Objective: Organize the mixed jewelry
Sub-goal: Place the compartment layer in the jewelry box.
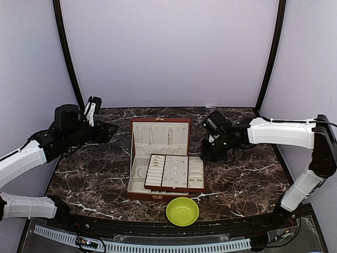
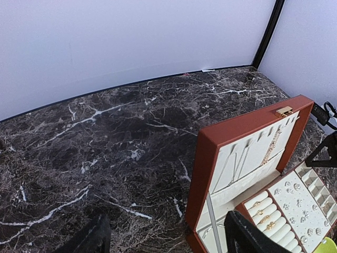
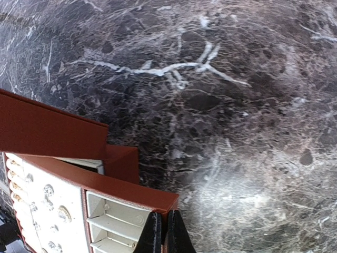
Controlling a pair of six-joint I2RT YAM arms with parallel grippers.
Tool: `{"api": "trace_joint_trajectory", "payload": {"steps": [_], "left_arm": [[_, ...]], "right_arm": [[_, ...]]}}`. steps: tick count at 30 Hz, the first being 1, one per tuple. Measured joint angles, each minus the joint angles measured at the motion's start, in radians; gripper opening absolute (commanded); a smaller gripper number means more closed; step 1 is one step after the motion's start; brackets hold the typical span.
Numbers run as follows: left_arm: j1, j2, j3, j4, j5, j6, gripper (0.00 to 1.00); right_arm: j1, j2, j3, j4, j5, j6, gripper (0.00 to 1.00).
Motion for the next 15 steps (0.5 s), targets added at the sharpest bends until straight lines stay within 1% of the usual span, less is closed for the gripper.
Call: {"api": "trace_joint_trajectory", "payload": {"steps": [7,15], "left_arm": [[0.000,0.000,0.000,0.000,0.002,0.000,0.77],[0.000,0.000,0.000,0.000,0.002,0.000,0.77]], "right_arm": [[0.078,0.108,0.100,-0.002,0.058,0.057,0.00],[0.129,0.217,0.230,-0.036,0.108,0.072,0.00]]}}
